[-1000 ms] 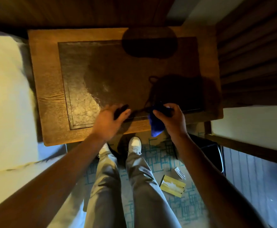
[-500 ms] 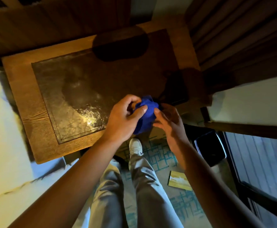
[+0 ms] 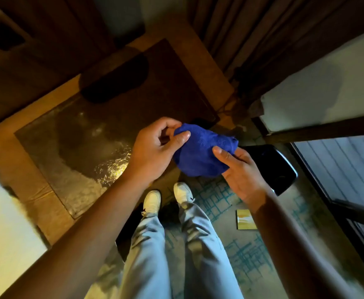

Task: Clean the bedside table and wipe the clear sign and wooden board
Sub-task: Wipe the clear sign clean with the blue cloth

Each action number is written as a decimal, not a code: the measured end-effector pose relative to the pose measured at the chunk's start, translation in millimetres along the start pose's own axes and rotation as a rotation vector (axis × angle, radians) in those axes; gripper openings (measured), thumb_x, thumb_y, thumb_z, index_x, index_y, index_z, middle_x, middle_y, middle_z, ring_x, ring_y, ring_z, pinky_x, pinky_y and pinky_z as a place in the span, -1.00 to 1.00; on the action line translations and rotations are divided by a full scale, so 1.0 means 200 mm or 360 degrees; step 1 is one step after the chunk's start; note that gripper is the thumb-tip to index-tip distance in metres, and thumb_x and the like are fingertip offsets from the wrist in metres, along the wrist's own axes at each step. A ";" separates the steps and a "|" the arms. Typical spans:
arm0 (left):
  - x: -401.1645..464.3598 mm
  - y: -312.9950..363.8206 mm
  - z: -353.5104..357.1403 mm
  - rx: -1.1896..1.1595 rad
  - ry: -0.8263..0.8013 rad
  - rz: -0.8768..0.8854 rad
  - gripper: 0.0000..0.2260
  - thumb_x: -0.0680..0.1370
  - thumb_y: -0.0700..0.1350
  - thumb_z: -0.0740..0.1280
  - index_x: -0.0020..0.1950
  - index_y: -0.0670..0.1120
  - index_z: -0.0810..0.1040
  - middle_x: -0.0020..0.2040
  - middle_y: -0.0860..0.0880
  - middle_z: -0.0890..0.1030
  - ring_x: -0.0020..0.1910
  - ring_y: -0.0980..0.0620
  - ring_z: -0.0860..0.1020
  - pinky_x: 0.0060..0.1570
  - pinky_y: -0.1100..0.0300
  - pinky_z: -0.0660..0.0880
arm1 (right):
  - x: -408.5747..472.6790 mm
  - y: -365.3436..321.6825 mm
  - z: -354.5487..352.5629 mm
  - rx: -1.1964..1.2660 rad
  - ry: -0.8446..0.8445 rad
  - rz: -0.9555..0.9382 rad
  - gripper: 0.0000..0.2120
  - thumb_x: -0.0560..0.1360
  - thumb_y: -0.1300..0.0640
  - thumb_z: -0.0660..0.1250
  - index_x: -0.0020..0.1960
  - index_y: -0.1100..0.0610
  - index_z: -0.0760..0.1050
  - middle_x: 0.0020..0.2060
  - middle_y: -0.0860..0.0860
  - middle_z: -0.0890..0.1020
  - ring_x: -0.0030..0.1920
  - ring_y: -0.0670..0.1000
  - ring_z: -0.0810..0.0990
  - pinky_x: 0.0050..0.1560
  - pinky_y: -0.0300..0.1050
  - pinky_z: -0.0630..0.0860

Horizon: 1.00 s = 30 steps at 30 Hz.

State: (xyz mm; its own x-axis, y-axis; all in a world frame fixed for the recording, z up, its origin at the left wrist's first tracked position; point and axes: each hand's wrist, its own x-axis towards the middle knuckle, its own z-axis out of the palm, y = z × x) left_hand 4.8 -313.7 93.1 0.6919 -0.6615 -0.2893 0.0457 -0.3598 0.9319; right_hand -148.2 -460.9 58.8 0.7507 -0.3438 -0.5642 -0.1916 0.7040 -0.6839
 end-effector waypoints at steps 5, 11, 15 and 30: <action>0.06 -0.10 0.06 0.0048 -0.0136 0.0035 -0.88 0.55 0.15 0.36 0.04 0.19 0.58 -0.05 0.24 0.65 -0.01 0.24 0.62 -0.07 0.38 0.54 | -0.12 0.00 -0.05 -0.0018 0.0256 -0.0219 -0.65 0.38 0.07 0.53 0.14 0.15 0.67 0.14 0.16 0.69 0.22 0.18 0.63 0.20 0.01 0.58; 0.11 -0.43 0.15 0.0995 -0.0498 0.0209 -0.56 0.60 0.31 0.19 0.41 0.15 0.40 0.46 0.09 0.35 0.36 0.15 0.31 0.14 0.09 0.38 | -0.44 0.17 -0.24 0.0040 0.0747 -0.0448 -0.71 0.43 0.15 0.45 0.15 0.14 0.67 0.14 0.14 0.69 0.19 0.13 0.65 0.22 -0.04 0.55; 0.10 -0.52 0.26 0.1163 -0.0696 0.0298 -0.54 0.56 0.30 0.18 0.42 0.18 0.37 0.52 0.16 0.23 0.45 0.03 0.28 0.29 0.00 0.37 | -0.70 0.37 -0.37 0.0003 0.1188 -0.0400 -0.80 0.41 0.16 0.41 0.02 0.11 0.69 -0.04 0.05 0.74 -0.01 0.03 0.69 0.08 -0.09 0.60; -0.15 -0.92 1.57 0.1936 -0.1666 0.1116 -0.46 0.61 0.16 0.27 0.55 -0.02 0.32 0.59 -0.11 0.24 0.54 -0.15 0.25 0.49 -0.10 0.24 | -1.51 1.39 -1.08 0.0069 0.2222 -0.0228 -0.89 0.51 0.25 0.43 0.01 0.09 0.64 -0.25 -0.14 0.73 -0.22 -0.19 0.68 -0.18 -0.29 0.58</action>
State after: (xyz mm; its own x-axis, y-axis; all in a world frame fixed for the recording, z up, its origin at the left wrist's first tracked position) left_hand -251.4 -434.4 -139.4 -0.3949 -0.8260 -0.4022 -0.8892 0.2336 0.3933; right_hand -564.1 -295.3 -60.3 -0.4822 -0.7211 -0.4974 -0.1294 0.6202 -0.7737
